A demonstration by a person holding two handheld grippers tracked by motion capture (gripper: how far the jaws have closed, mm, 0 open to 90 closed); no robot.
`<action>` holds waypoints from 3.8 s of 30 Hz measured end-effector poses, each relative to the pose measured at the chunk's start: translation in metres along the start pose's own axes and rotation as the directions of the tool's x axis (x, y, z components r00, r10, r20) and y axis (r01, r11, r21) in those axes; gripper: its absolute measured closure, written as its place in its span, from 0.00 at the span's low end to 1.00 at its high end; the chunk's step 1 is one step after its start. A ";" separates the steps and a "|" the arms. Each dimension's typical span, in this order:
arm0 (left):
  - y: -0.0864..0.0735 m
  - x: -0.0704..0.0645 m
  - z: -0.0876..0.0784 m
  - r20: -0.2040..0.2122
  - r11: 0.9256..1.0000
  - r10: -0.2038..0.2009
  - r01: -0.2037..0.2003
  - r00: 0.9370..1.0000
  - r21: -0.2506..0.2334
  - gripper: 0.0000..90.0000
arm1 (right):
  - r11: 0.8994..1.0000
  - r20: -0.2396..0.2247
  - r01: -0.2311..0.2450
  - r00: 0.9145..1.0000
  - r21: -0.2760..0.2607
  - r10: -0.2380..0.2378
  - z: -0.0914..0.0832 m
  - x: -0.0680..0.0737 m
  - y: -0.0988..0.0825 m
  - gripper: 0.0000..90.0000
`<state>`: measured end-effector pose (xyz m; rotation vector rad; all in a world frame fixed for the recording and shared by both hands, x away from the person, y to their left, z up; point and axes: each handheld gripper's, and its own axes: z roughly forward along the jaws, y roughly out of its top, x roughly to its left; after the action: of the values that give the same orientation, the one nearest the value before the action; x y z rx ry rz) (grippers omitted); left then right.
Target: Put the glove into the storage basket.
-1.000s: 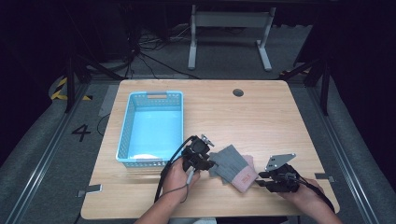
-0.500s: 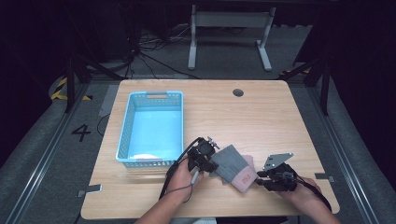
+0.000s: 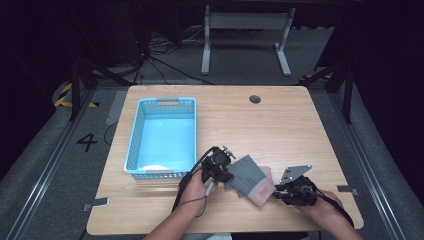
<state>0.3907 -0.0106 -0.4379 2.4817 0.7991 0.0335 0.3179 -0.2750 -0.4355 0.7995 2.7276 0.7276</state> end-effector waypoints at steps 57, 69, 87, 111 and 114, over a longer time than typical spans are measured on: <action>-0.014 -0.048 -0.056 -0.012 0.997 0.069 -0.069 0.998 -0.028 0.99 | 0.979 0.028 -0.134 0.990 -0.154 0.140 -0.016 -0.042 0.036 0.94; -0.013 -0.044 -0.044 0.024 0.997 0.062 -0.063 0.998 0.040 0.99 | 0.981 0.016 -0.151 0.988 -0.119 0.153 -0.004 -0.045 0.035 0.94; -0.010 -0.033 -0.029 0.057 0.993 0.044 -0.050 0.997 0.104 0.85 | 0.980 0.027 -0.178 0.983 -0.093 0.182 0.010 -0.050 0.030 0.84; 0.014 -0.031 -0.051 0.016 0.998 0.040 -0.040 0.999 -0.050 0.60 | 0.941 0.089 -0.284 0.948 -0.185 0.304 -0.030 -0.062 -0.012 0.67; 0.015 -0.029 -0.051 0.026 0.997 0.017 -0.015 0.999 -0.075 0.60 | 0.936 0.091 -0.297 0.944 -0.190 0.318 -0.034 -0.065 -0.016 0.67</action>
<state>0.3660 -0.0124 -0.3823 2.4136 0.7527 0.0348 0.3538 -0.3355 -0.4109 1.2019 2.4176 0.9310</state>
